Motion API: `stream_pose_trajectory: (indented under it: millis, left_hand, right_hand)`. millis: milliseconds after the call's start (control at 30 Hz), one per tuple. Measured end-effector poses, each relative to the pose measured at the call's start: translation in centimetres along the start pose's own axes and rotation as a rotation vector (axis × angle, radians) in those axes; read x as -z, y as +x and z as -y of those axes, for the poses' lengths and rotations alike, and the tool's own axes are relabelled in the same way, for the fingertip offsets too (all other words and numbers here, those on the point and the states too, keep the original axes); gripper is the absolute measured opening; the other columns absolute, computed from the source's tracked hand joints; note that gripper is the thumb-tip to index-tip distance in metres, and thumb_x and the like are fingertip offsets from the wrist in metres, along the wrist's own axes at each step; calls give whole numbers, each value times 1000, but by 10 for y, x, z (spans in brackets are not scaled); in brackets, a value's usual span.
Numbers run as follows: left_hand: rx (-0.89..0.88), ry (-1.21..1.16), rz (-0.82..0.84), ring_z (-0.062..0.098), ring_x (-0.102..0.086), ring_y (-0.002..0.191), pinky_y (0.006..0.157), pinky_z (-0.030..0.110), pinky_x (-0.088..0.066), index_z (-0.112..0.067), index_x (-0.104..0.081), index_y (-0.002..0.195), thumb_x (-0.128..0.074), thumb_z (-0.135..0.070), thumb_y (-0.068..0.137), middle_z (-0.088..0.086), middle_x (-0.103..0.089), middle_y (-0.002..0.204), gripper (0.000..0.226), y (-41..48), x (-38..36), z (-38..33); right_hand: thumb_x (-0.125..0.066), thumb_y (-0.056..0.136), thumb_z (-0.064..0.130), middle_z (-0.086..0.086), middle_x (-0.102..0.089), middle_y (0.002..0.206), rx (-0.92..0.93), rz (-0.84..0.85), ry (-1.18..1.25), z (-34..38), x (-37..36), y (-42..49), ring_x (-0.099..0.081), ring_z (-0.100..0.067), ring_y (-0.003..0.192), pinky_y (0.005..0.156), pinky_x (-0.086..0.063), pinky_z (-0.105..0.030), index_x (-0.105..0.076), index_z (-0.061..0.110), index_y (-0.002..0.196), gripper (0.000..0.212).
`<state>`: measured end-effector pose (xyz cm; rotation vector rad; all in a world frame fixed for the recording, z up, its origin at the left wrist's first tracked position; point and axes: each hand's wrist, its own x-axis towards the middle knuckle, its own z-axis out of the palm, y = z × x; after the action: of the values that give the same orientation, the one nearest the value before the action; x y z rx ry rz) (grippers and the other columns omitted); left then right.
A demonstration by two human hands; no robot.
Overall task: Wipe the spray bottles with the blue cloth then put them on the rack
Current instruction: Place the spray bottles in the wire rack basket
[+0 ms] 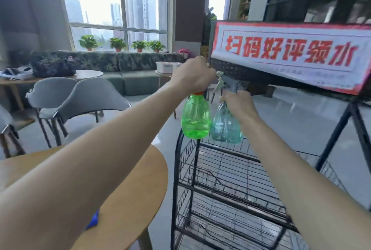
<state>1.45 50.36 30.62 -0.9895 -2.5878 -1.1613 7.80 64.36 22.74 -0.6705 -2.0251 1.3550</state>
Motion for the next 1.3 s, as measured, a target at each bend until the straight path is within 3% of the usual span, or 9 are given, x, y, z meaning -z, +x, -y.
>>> stream_pose_trajectory:
  millis: [100, 267, 400, 533, 633, 767, 933, 1167, 1300]
  left_hand:
    - [-56, 57, 59, 35, -76, 94, 83, 46, -65, -16, -57, 98, -45, -37, 89, 11, -74, 102, 26, 1, -39, 0]
    - [-118, 281, 139, 34, -60, 94, 80, 42, -50, -13, -53, 127, -49, -19, 101, 9, -60, 107, 28, 10, -107, 35]
    - [-133, 313, 185, 35, -65, 92, 76, 41, -53, -16, -56, 117, -46, -23, 109, 14, -70, 109, 14, 17, -148, 66]
    - [-118, 301, 198, 19, -61, 82, 77, 34, -52, -15, -62, 132, -55, -20, 110, 3, -68, 107, 24, 27, -175, 90]
    - [-93, 306, 197, 24, -69, 91, 86, 43, -61, -21, -65, 135, -63, -21, 106, 5, -72, 114, 29, 37, -188, 101]
    - [-123, 327, 164, 27, -70, 102, 84, 34, -54, -22, -68, 135, -67, -21, 105, 7, -73, 121, 30, 50, -202, 106]
    - [-142, 307, 179, 28, -66, 114, 93, 38, -52, -17, -57, 147, -62, -32, 108, 10, -64, 134, 42, 60, -205, 97]
    - [-264, 499, 171, 34, -63, 120, 96, 52, -58, -13, -51, 142, -57, -34, 108, 13, -60, 135, 40, 39, -175, 73]
    - [-376, 568, 163, 34, -63, 120, 90, 46, -55, -13, -50, 142, -54, -34, 109, 13, -60, 135, 40, 9, -142, 67]
  right_hand:
    - [-64, 74, 34, -6, -70, 113, -15, -18, -5, -31, 13, 9, -67, -29, 104, 88, -55, -40, -66, 20, 117, 46]
    - [-71, 95, 27, -4, -66, 104, -23, 59, -38, -91, 21, 17, -63, -25, 98, 77, -46, -34, -63, 14, 116, 26]
    - [-77, 95, 28, -11, -71, 107, 14, 87, -74, -133, 8, 25, -65, -29, 96, 78, -47, -35, -67, 9, 114, 28]
    - [-82, 91, 29, -9, -74, 102, -6, 55, -85, -163, -7, 38, -65, -30, 91, 73, -45, -34, -69, 11, 108, 27]
    - [-84, 88, 31, 2, -72, 94, -26, -4, -79, -184, -16, 48, -64, -23, 88, 71, -42, -31, -69, 17, 102, 25]
    - [-78, 92, 39, 0, -69, 104, -113, -50, -83, -200, -25, 60, -64, -26, 100, 79, -41, -30, -71, 12, 116, 36]
    - [-71, 97, 37, -6, -67, 111, -150, -11, -123, -204, -22, 67, -61, -27, 104, 92, -51, -37, -69, 13, 110, 28]
    - [-59, 101, 32, -21, -49, 142, -261, -106, -230, -169, -8, 53, -61, -41, 122, 100, -54, -43, -54, 1, 138, 49]
    - [-58, 99, 20, -21, -40, 148, -199, -128, -305, -130, -5, 25, -51, -43, 132, 103, -47, -44, -43, 0, 146, 53]
